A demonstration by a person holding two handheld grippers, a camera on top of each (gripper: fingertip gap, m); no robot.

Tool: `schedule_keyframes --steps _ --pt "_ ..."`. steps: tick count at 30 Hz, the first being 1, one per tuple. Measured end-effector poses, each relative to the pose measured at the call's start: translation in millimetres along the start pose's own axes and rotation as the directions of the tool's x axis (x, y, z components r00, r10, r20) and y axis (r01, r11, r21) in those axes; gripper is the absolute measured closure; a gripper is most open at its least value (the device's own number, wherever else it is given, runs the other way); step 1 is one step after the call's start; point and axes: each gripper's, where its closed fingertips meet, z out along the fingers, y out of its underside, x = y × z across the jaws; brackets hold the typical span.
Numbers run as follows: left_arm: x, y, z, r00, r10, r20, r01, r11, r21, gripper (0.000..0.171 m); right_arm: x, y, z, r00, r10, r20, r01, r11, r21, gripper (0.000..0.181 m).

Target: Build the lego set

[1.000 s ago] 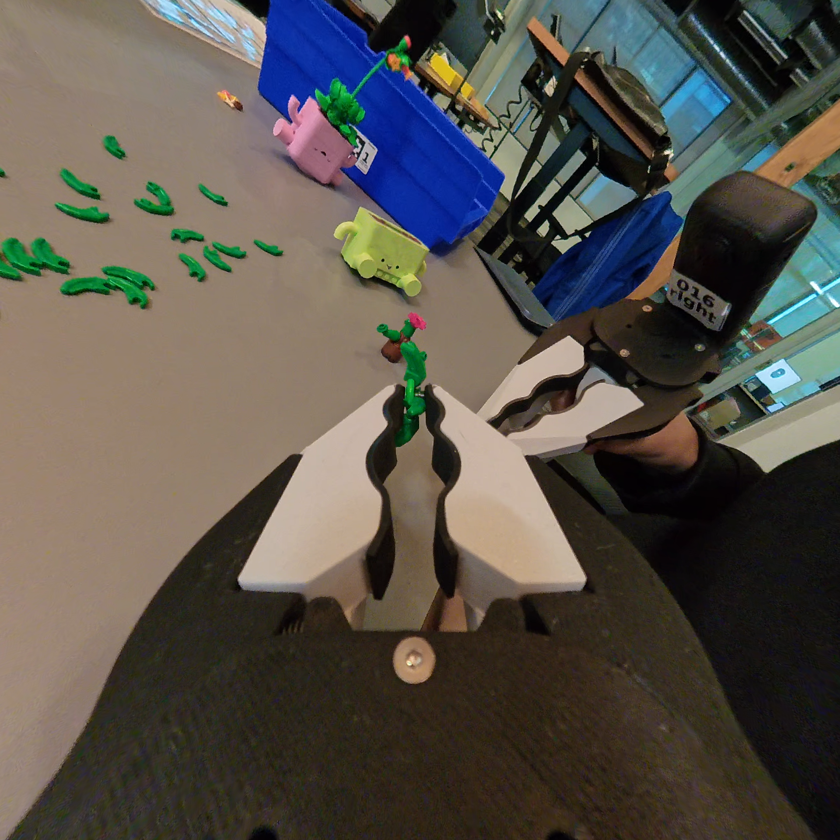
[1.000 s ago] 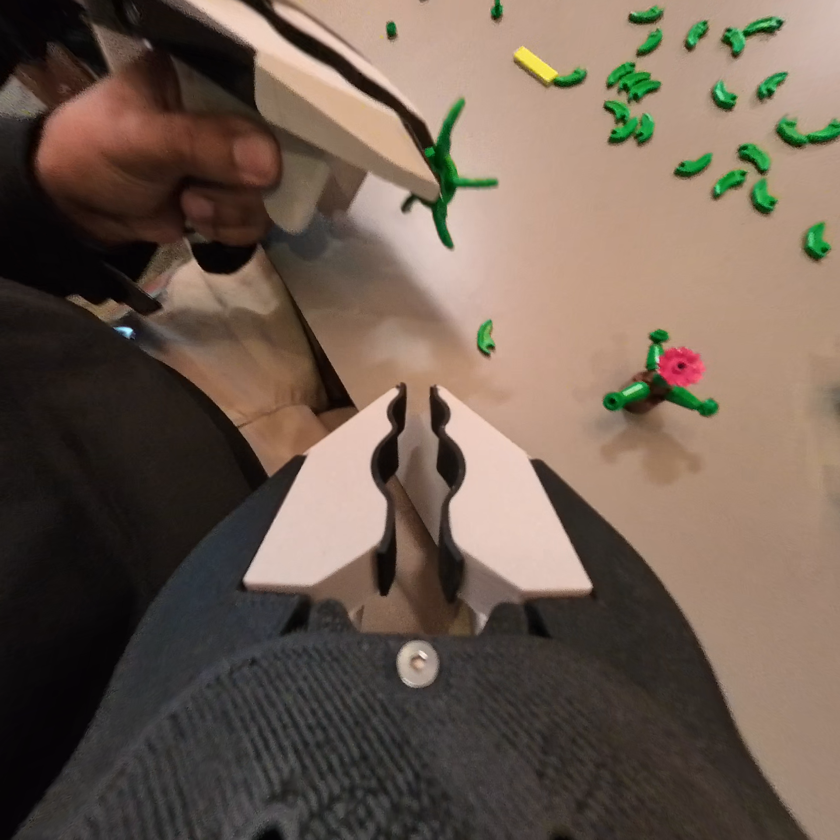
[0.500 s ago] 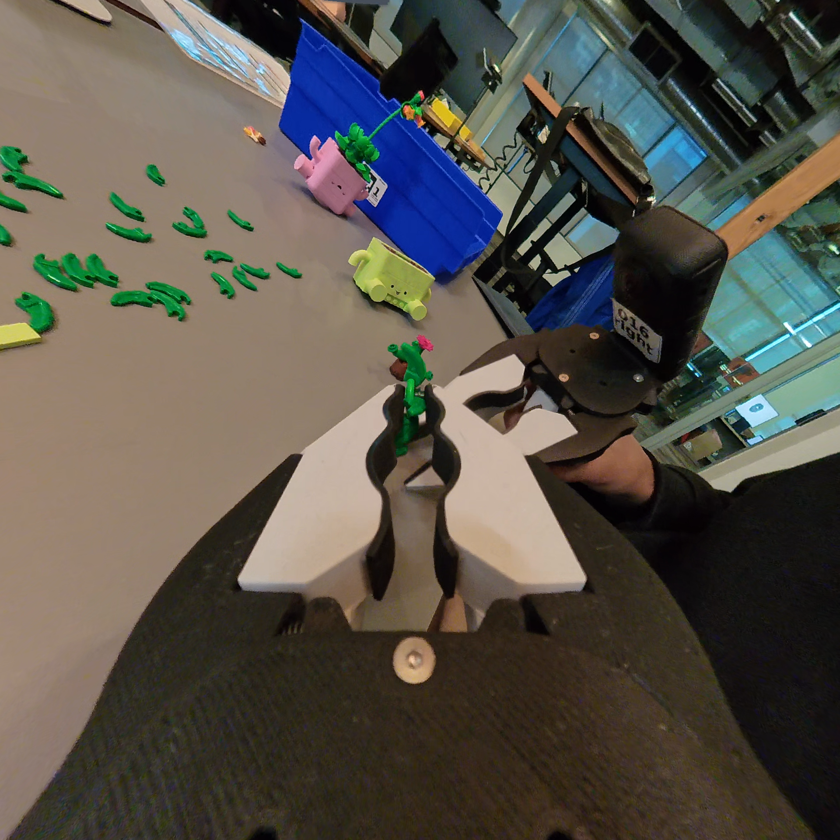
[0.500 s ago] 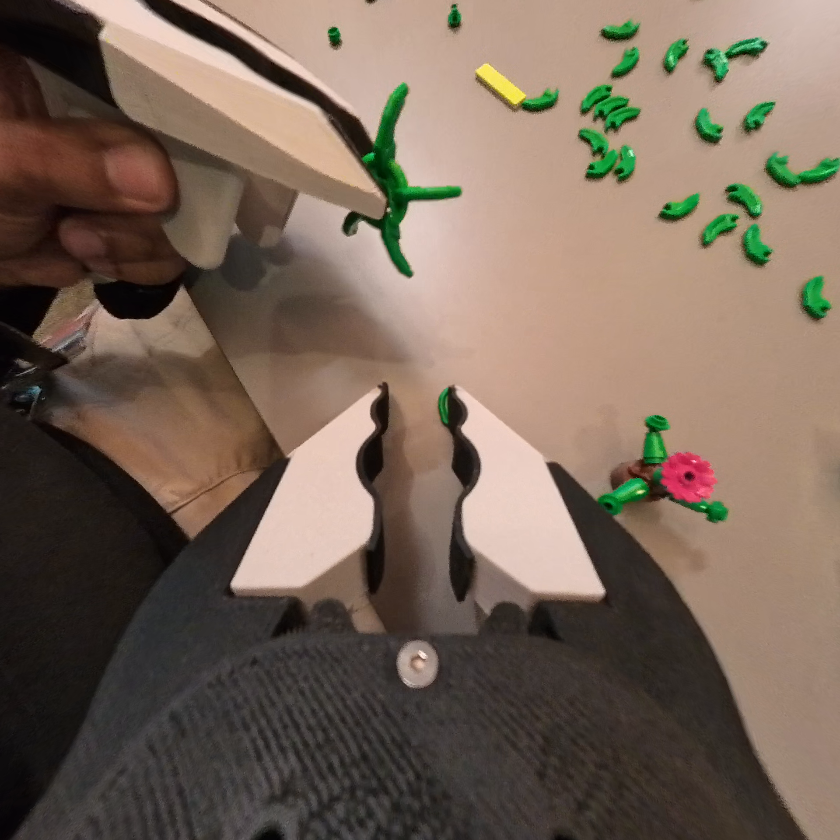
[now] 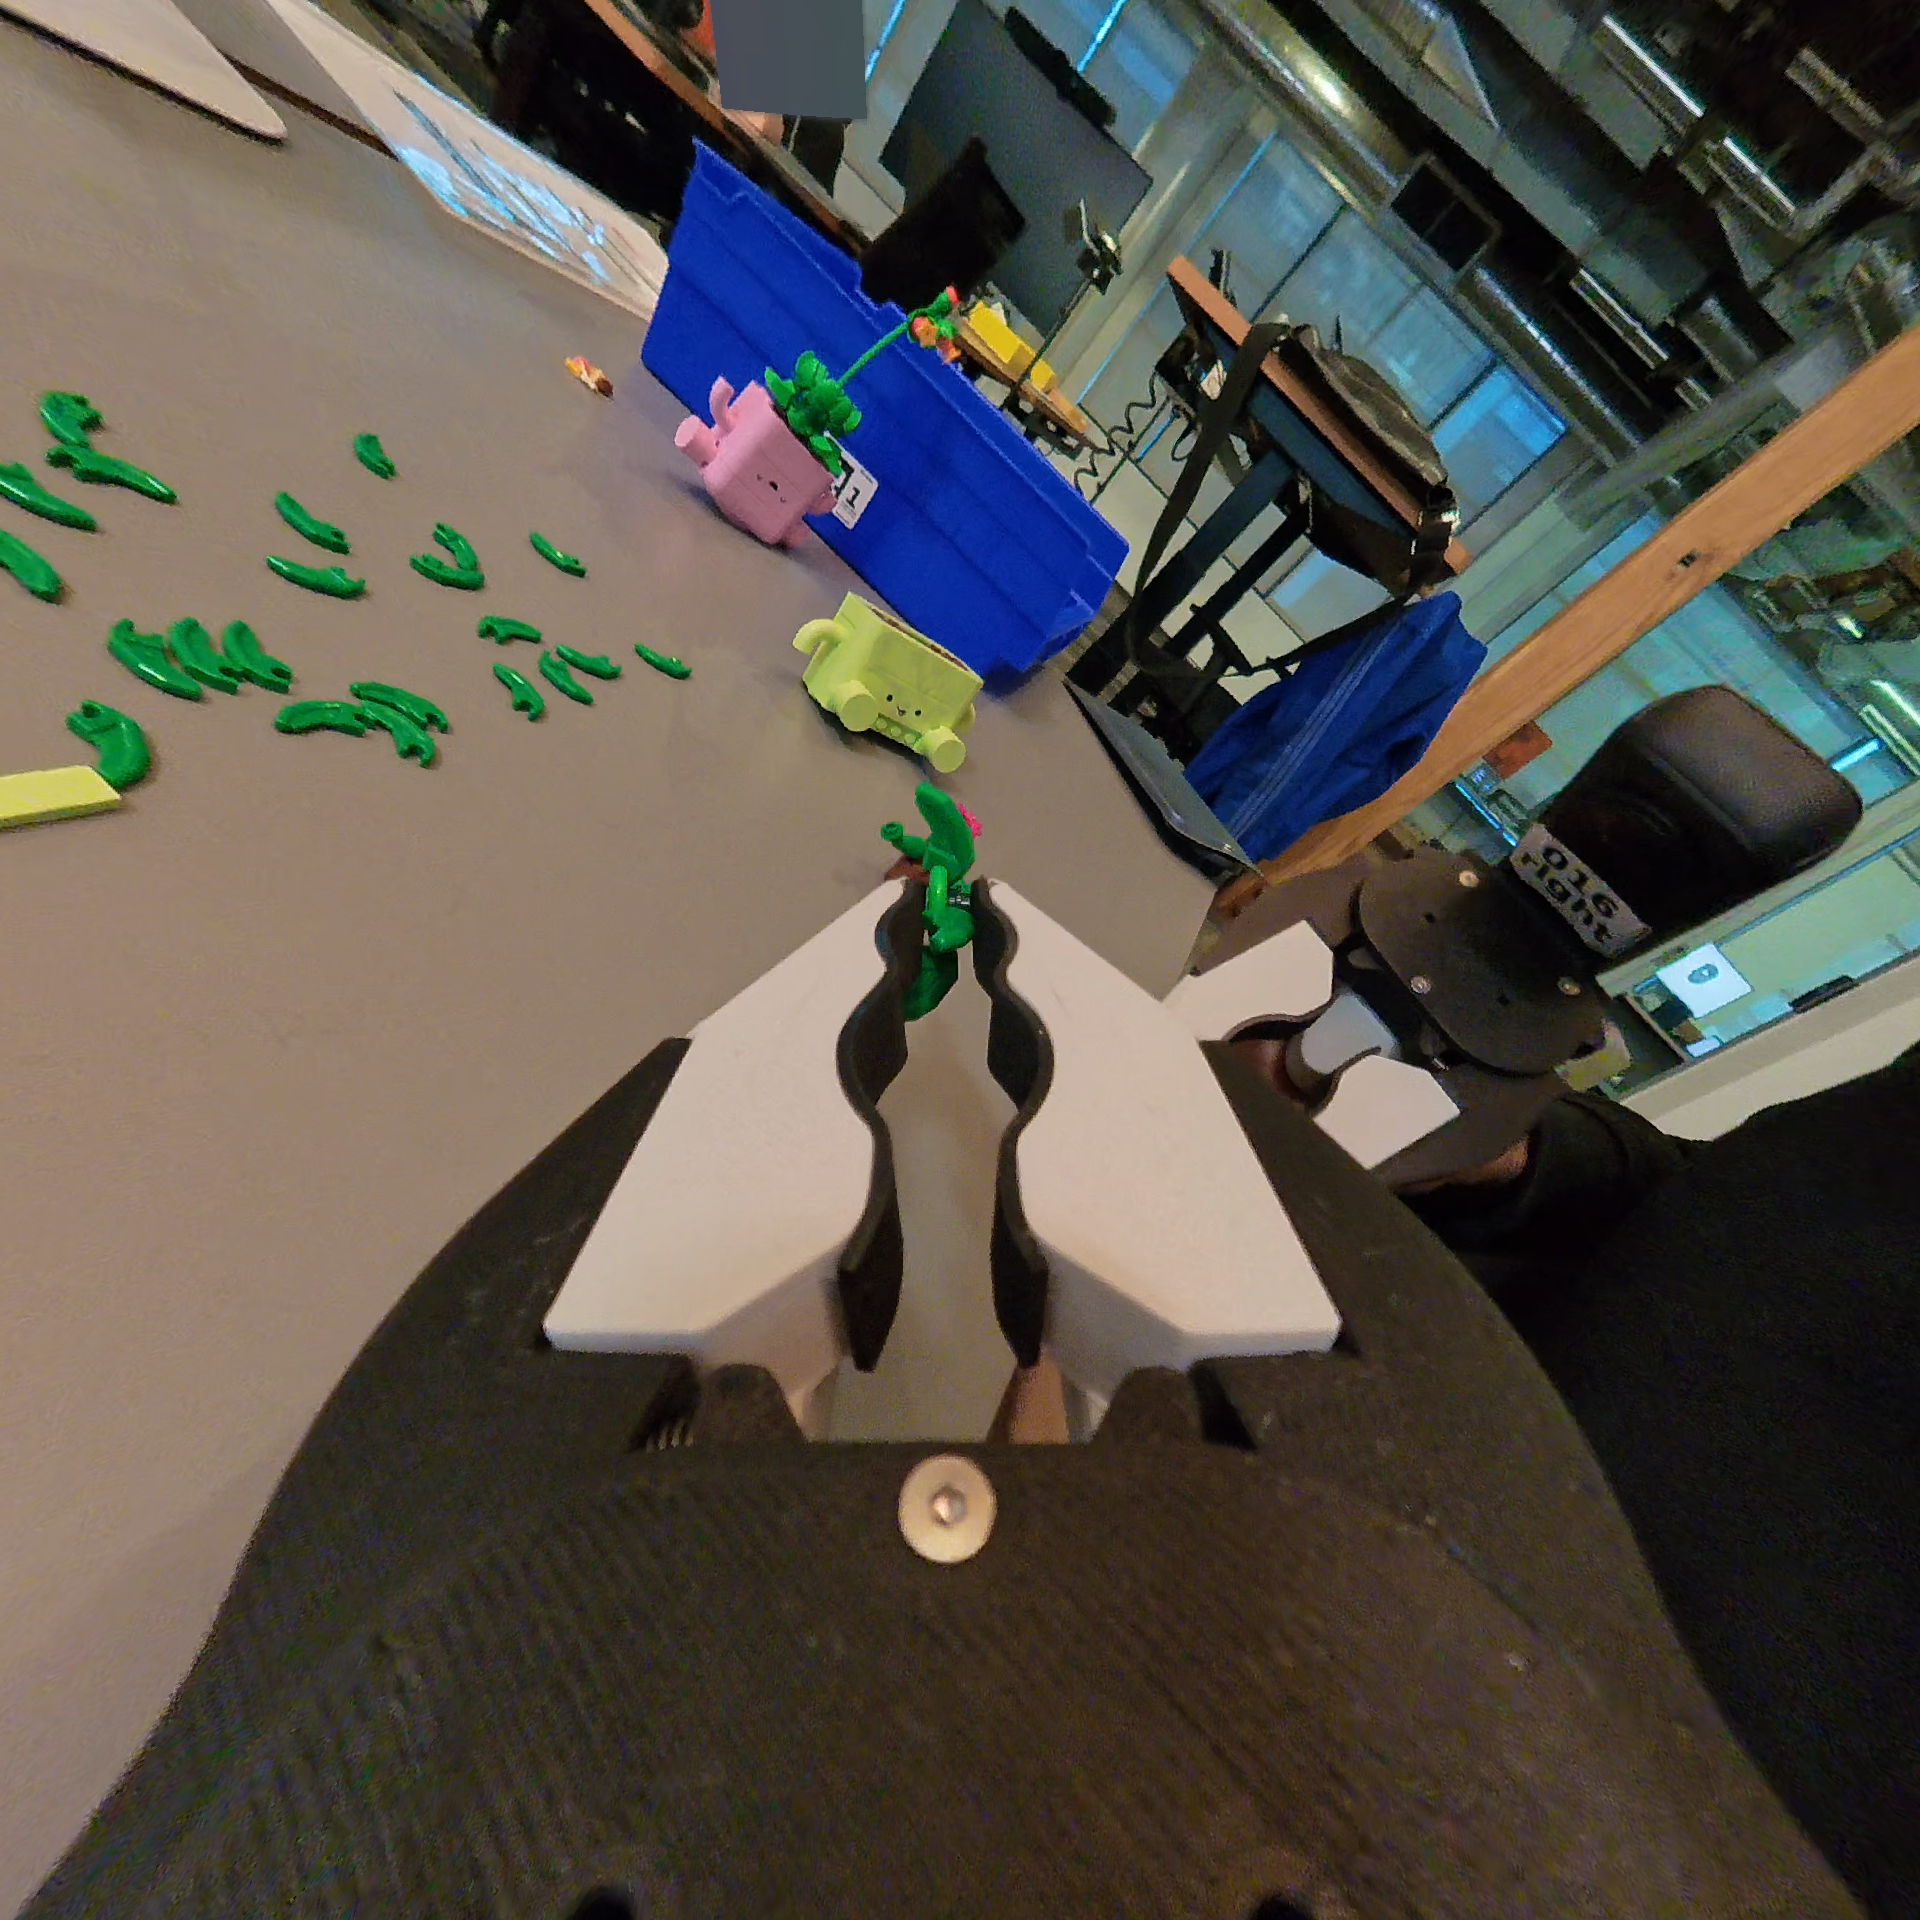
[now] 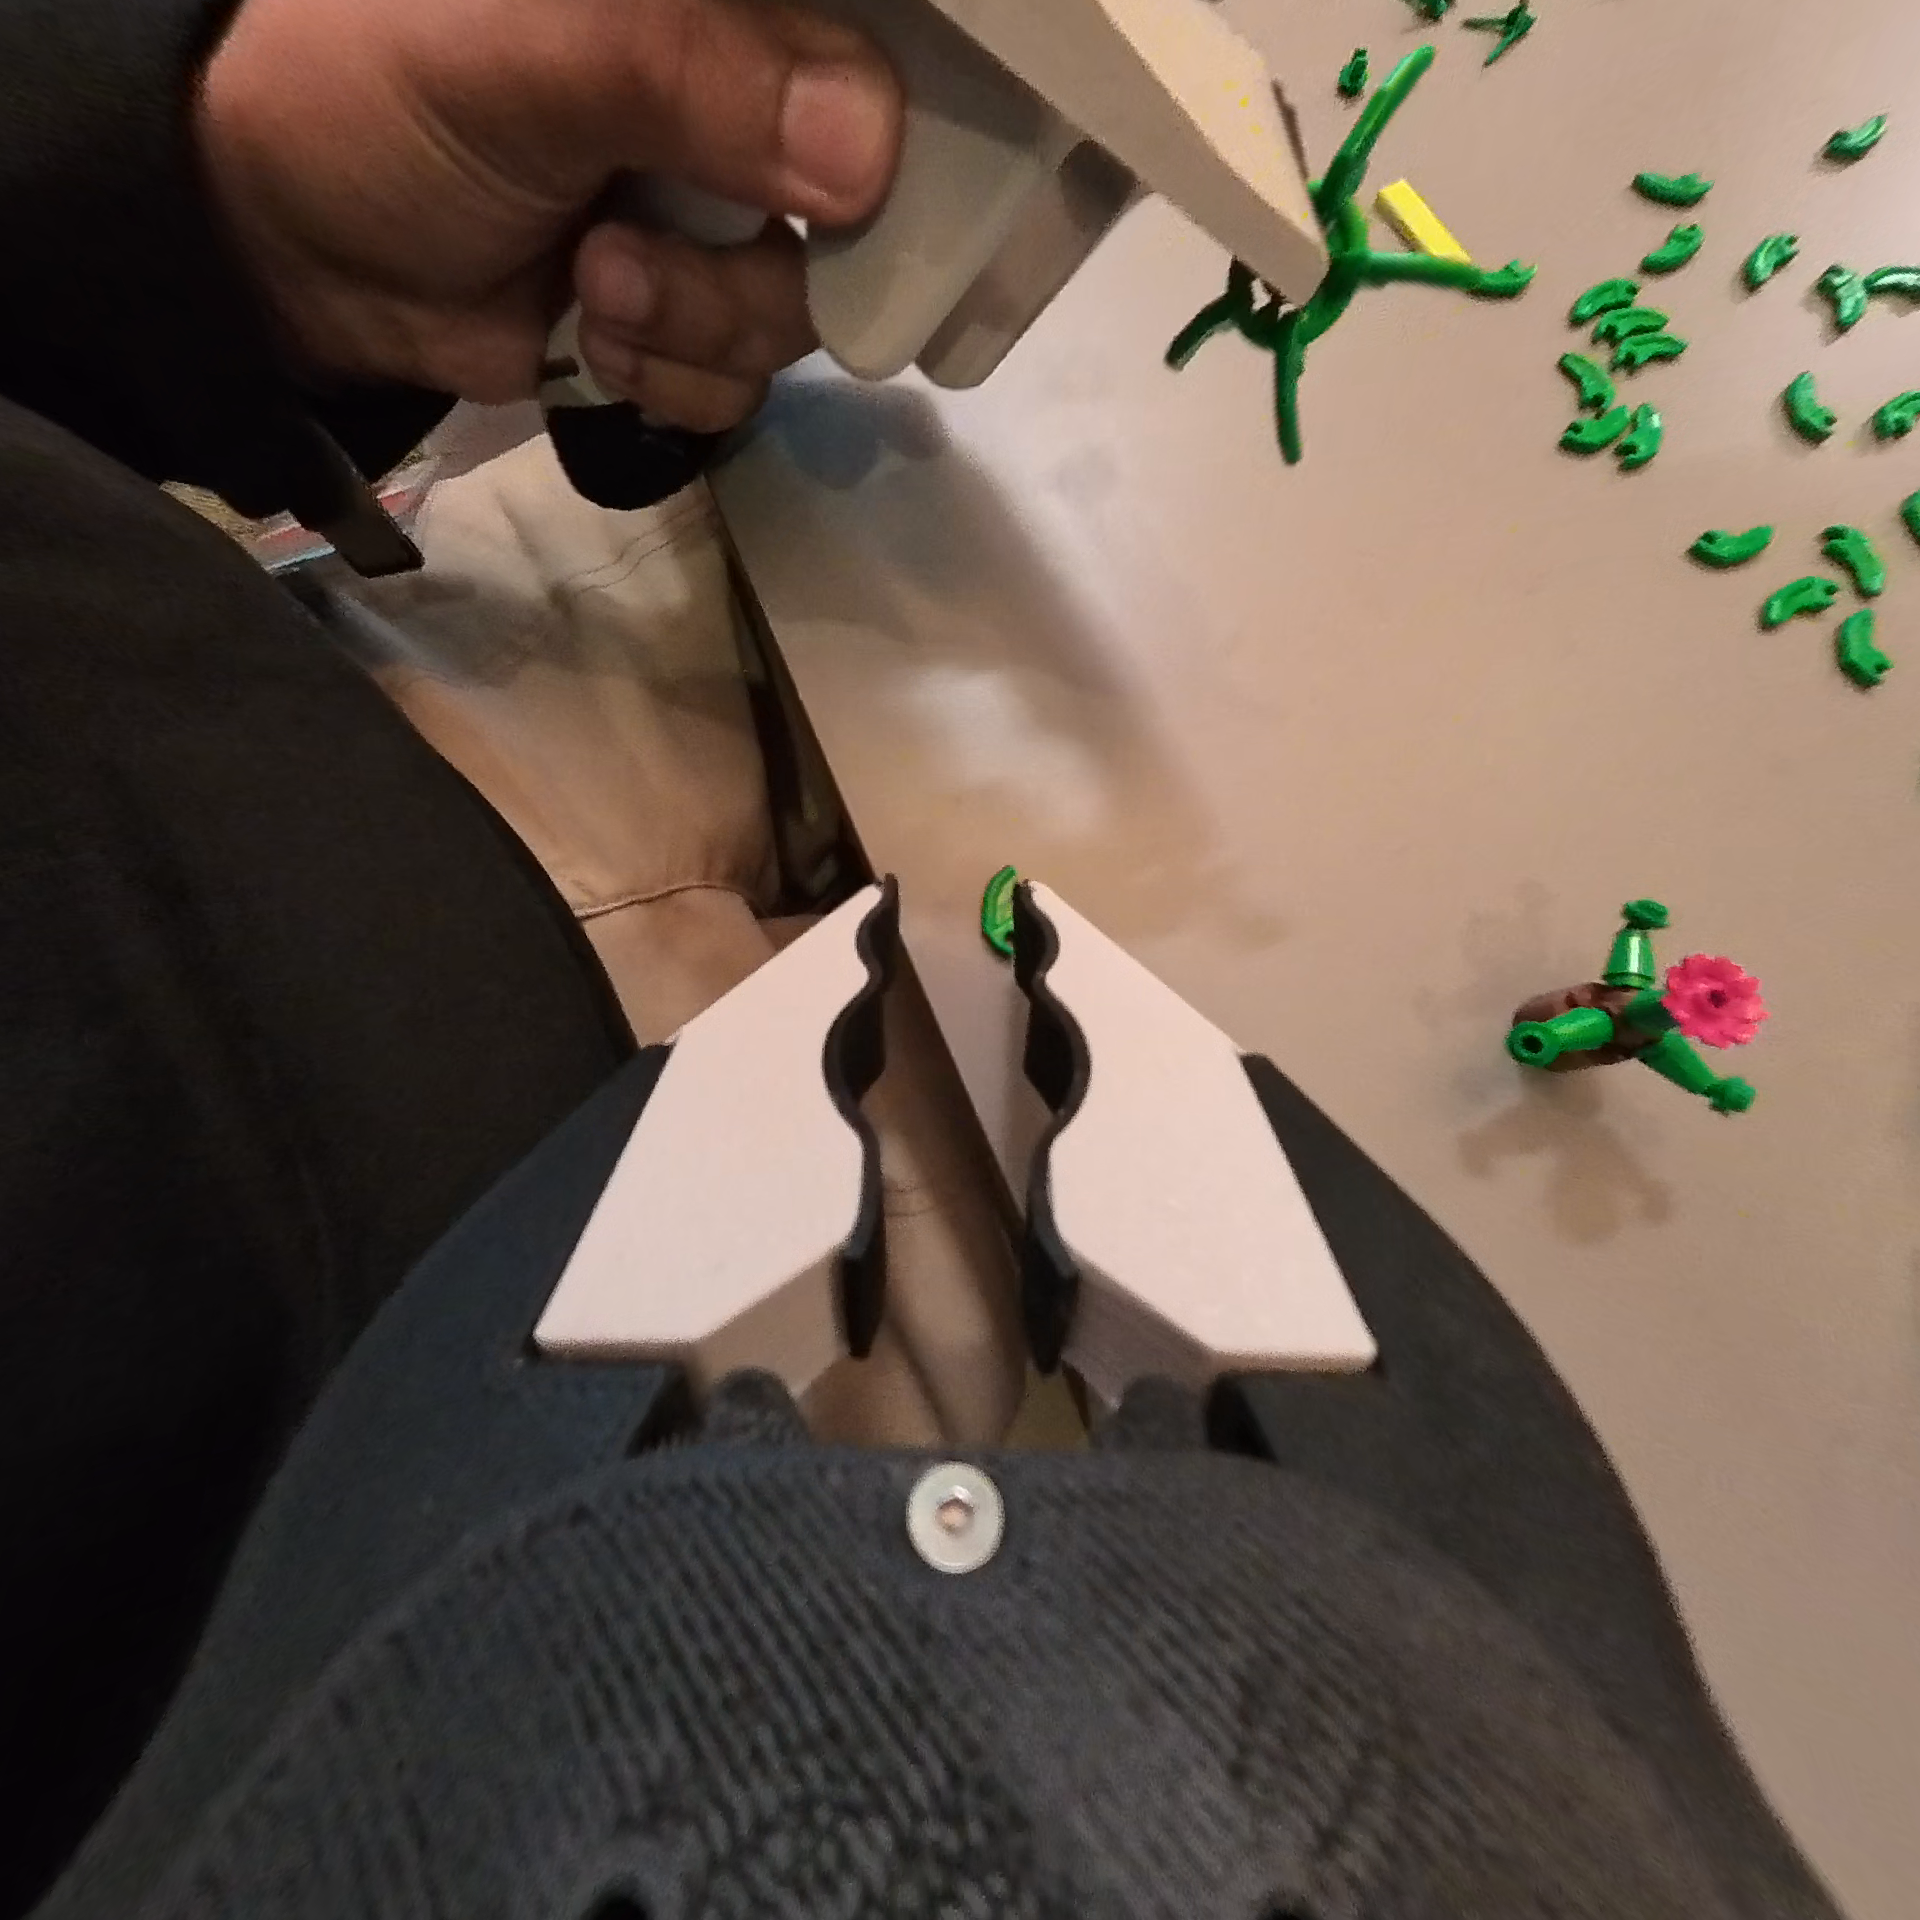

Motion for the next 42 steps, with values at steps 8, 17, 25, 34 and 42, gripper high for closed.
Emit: schedule_keyframes --steps 8,17,25,34,42 --pt "4.2 -1.7 -0.9 1.0 0.011 -0.009 -0.011 1.0 0.011 0.166 -10.2 8.4 5.9 0.999 -0.02 -0.027 0.018 0.997 -0.072 0.161" --pt "6.4 -4.4 -2.4 1.0 0.015 -0.014 -0.014 1.0 0.02 0.166 0.5 14.0 5.0 0.999 0.044 -0.01 -0.045 0.996 -0.08 0.15" --pt "7.6 -3.3 -1.2 1.0 0.012 -0.022 -0.012 1.0 0.017 0.166 -6.8 0.6 5.9 0.998 -0.062 -0.017 0.061 0.997 -0.04 0.14" --pt "8.1 -12.0 -7.0 0.999 0.012 -0.031 -0.01 0.998 0.057 0.166 -13.6 6.3 15.0 0.994 -0.09 0.061 0.094 0.993 -0.07 0.142" --pt "8.9 -10.8 -5.7 0.999 0.011 -0.036 -0.009 0.999 0.054 0.166 -19.2 14.9 5.3 0.988 -0.121 0.092 0.129 0.988 -0.088 0.153"
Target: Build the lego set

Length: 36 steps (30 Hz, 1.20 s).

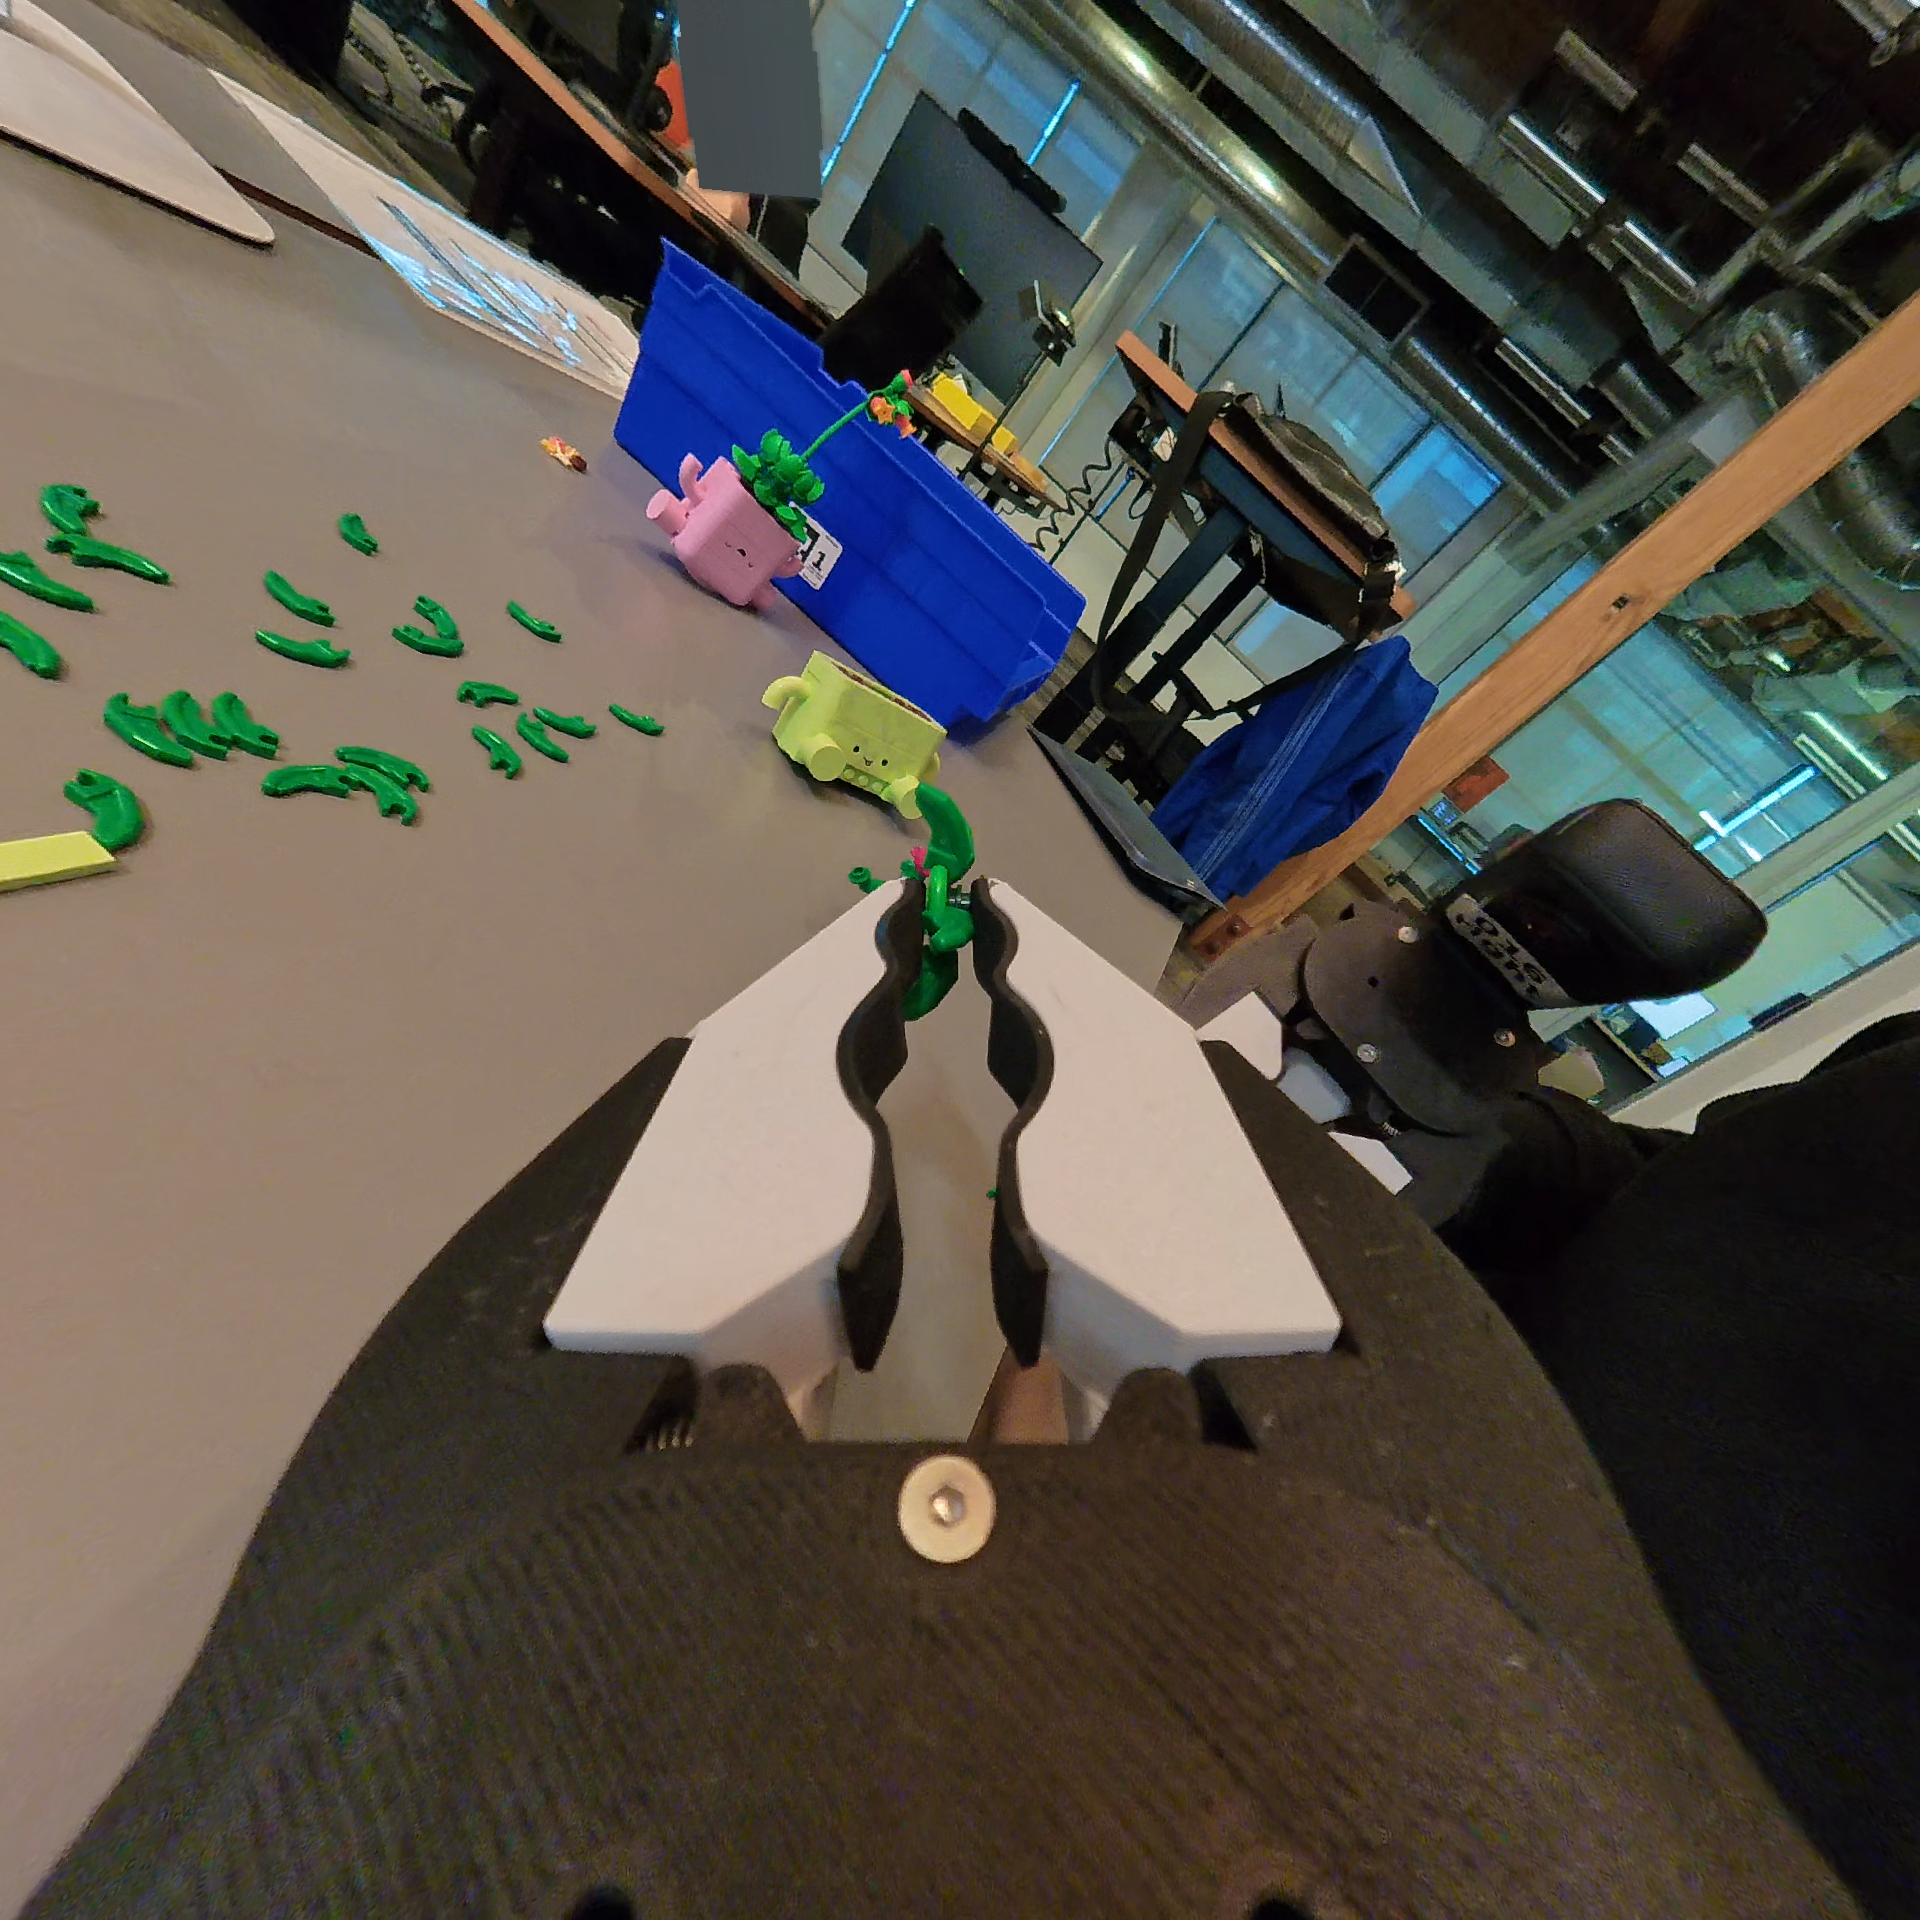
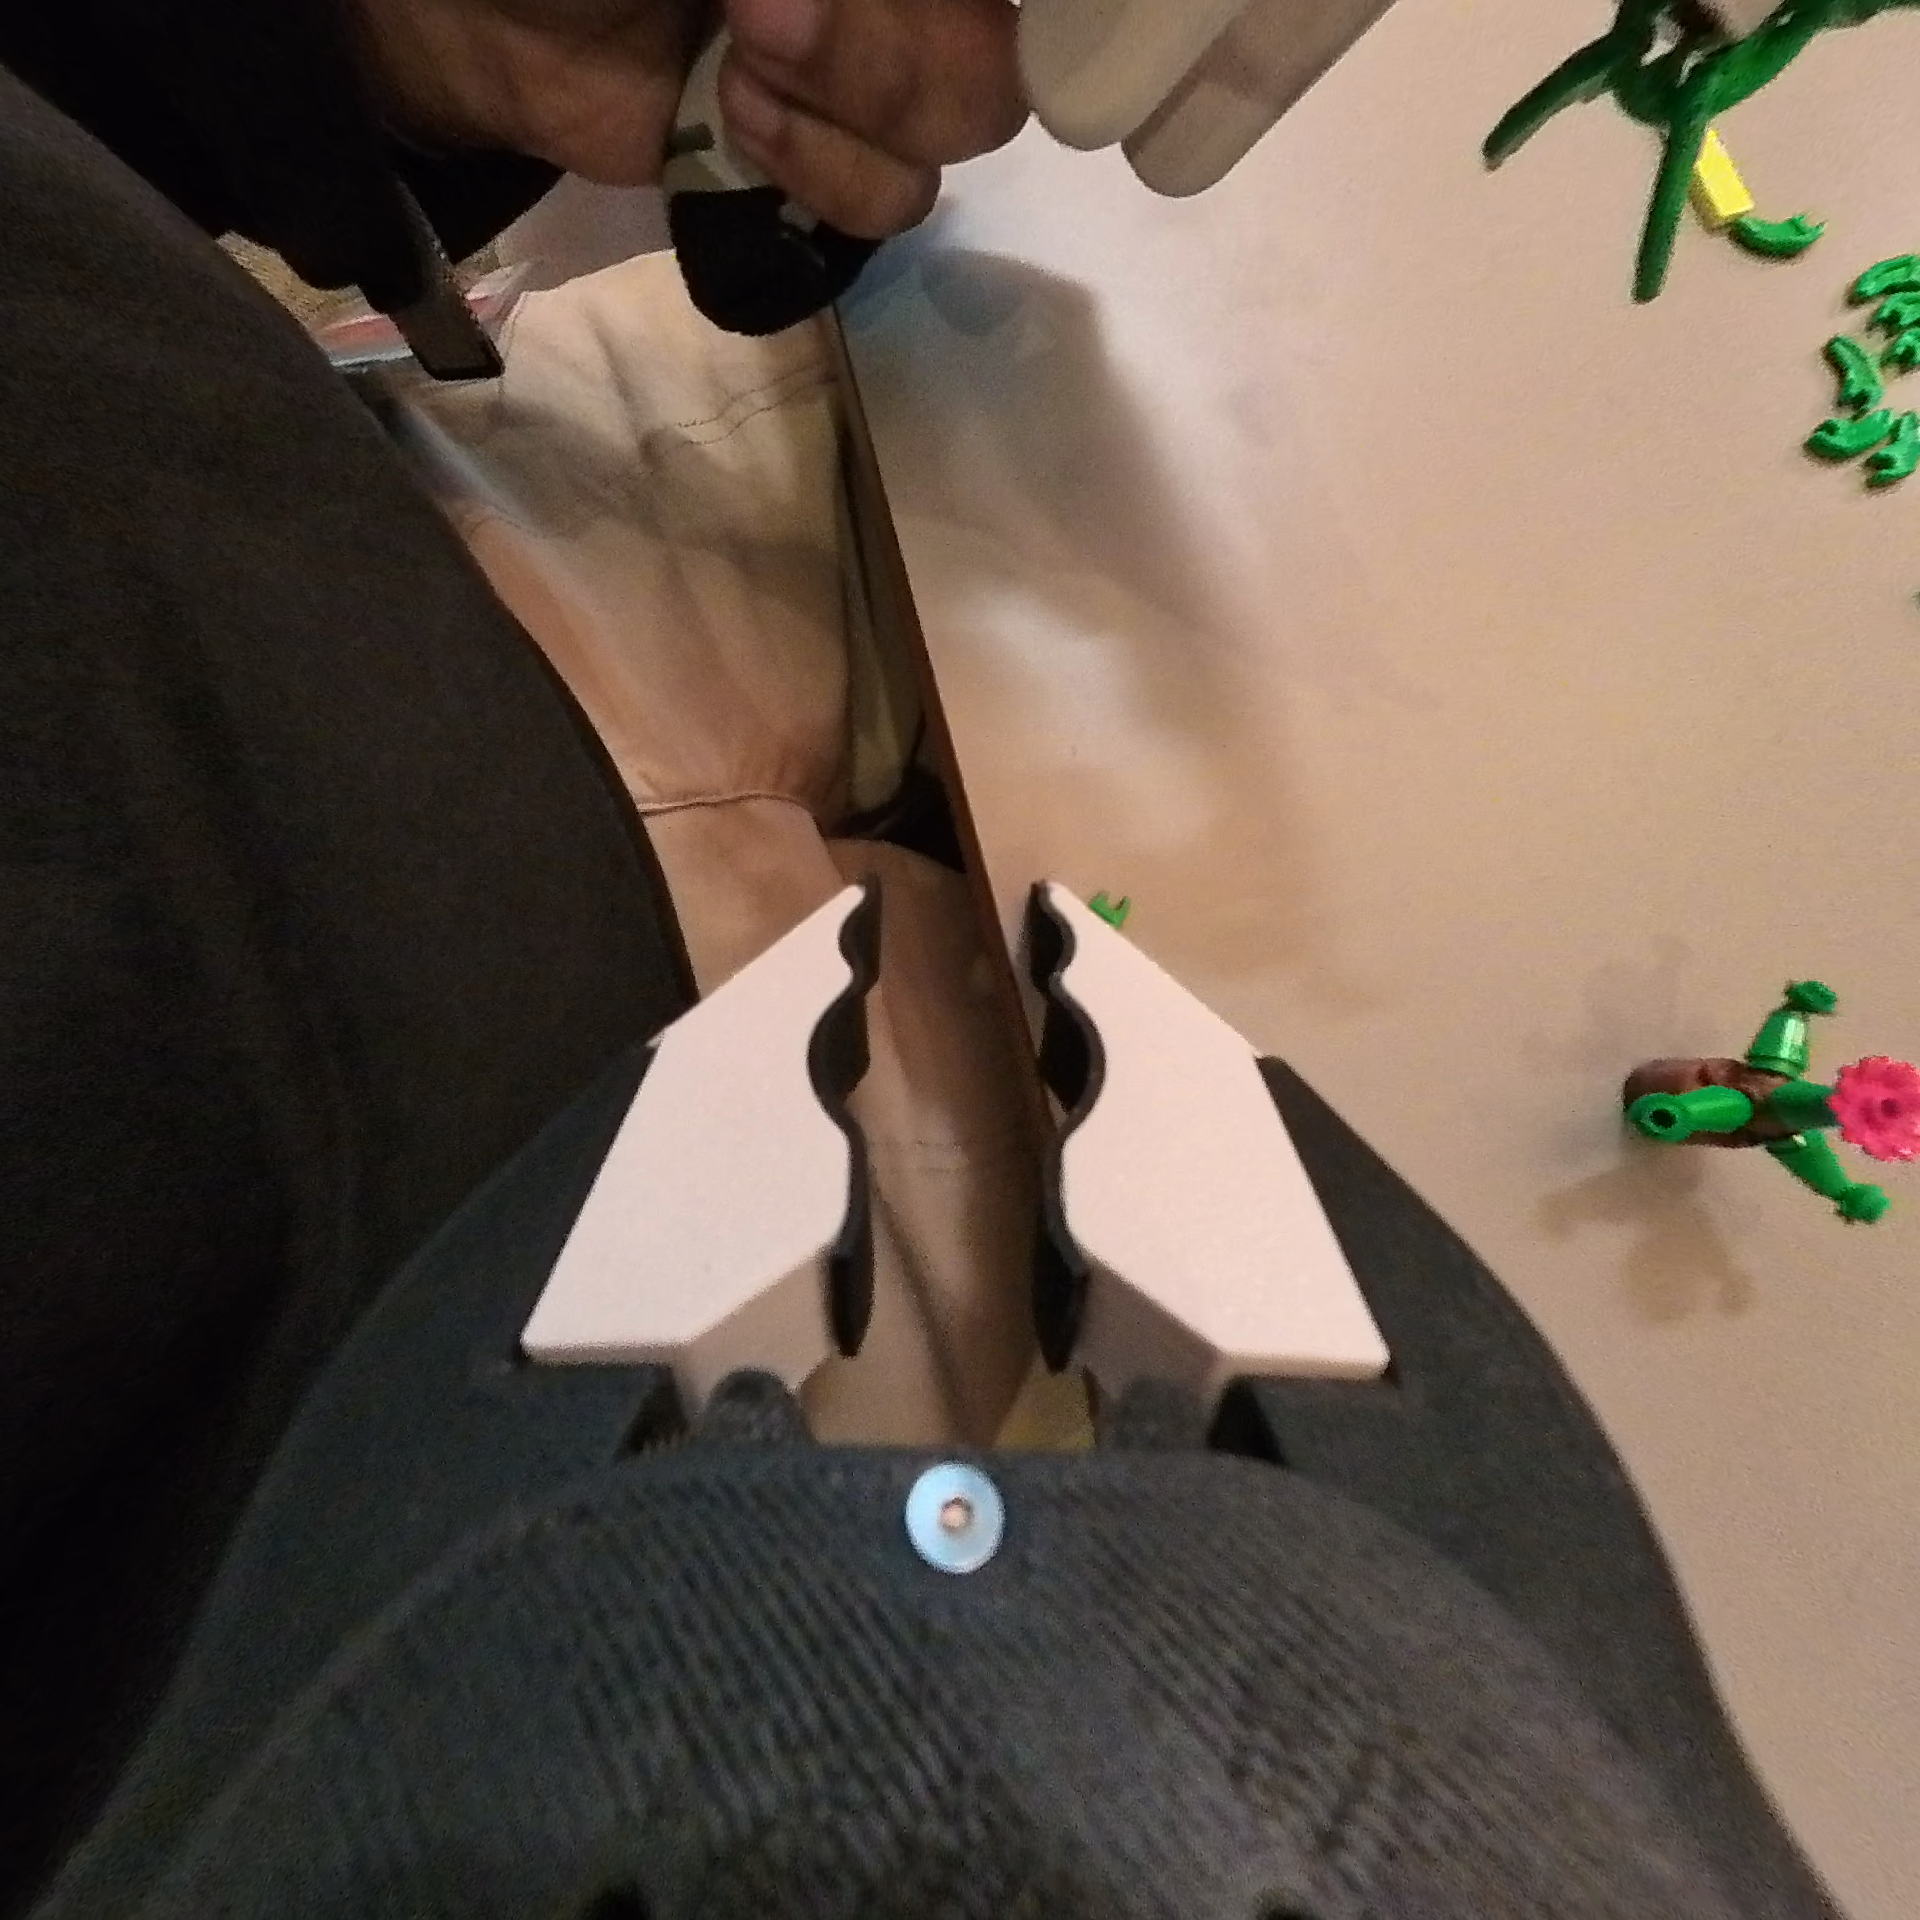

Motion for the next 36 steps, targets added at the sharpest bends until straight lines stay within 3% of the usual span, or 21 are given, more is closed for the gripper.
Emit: schedule_keyframes --steps 7,18,29,36 --pt "-0.2 -0.7 -0.4 1.0 0.001 0.001 -0.001 1.0 0.006 0.166 5.6 -5.7 -9.8 0.991 -0.095 -0.091 0.1 0.994 0.052 0.153" --pt "1.6 0.1 0.6 1.0 0.004 -0.003 -0.004 1.0 0.002 0.166 10.6 5.2 -3.7 0.977 -0.16 -0.144 0.16 0.987 -0.012 0.149" --pt "1.9 -0.8 0.2 1.0 0.002 -0.005 -0.002 1.0 0.006 0.166 8.4 5.5 -6.0 0.961 -0.216 -0.172 0.213 0.976 -0.036 0.159" --pt "2.0 -0.1 0.7 1.0 0.001 -0.005 -0.001 1.0 0.005 0.166 15.2 5.2 -8.7 0.919 -0.309 -0.243 0.303 0.951 -0.065 0.156"
